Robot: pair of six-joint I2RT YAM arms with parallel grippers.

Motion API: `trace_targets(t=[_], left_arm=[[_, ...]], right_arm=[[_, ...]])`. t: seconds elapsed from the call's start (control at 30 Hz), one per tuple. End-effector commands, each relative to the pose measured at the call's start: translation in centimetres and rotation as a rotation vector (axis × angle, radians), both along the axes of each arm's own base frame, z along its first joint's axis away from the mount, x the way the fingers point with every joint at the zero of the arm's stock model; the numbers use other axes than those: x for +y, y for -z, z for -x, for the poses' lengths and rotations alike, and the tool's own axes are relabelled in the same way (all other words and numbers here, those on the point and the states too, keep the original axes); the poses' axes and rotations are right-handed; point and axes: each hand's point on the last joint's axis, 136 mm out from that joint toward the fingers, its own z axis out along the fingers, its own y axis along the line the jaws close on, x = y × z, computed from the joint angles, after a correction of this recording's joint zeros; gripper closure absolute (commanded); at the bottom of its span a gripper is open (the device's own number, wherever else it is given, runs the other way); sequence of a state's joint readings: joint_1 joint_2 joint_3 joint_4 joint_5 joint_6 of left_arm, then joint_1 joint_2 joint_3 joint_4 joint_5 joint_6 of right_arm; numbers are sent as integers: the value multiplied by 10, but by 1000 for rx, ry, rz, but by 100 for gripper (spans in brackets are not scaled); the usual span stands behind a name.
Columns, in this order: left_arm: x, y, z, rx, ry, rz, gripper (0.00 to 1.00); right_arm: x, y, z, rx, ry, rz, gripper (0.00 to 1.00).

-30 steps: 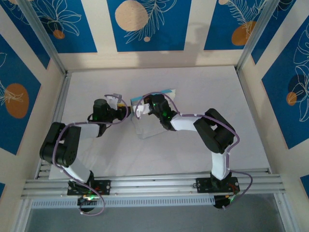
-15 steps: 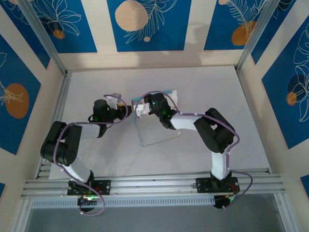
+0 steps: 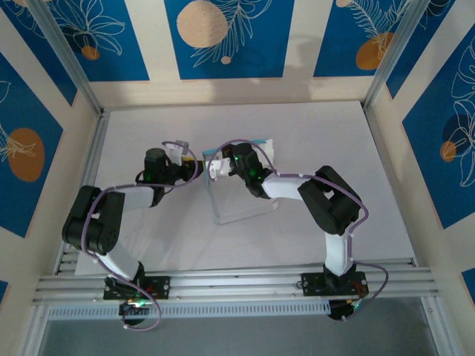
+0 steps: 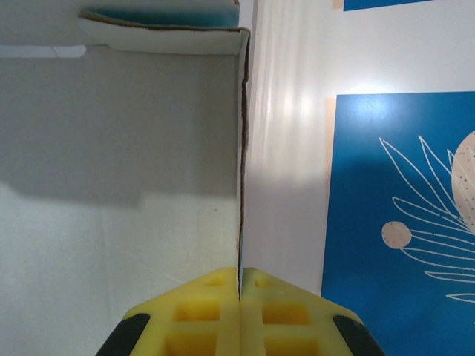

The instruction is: Fold the paper box

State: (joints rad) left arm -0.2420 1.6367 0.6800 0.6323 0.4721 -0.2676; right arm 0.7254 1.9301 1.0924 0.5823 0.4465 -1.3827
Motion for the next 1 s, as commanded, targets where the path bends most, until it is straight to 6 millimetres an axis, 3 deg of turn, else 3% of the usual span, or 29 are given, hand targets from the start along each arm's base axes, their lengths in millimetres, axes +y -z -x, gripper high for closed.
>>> trace_targets(t=[0.0, 0.5, 0.97], left_arm=[[-10, -24, -7, -71, 37, 19, 53], [-10, -29, -15, -47, 49, 94, 53], [-14, -7, 10, -35, 64, 147, 54]], right_arm=[[11, 5, 10, 28, -49, 1, 100], [12, 2, 10, 44, -44, 7, 100], [11, -1, 9, 48, -13, -29, 100]])
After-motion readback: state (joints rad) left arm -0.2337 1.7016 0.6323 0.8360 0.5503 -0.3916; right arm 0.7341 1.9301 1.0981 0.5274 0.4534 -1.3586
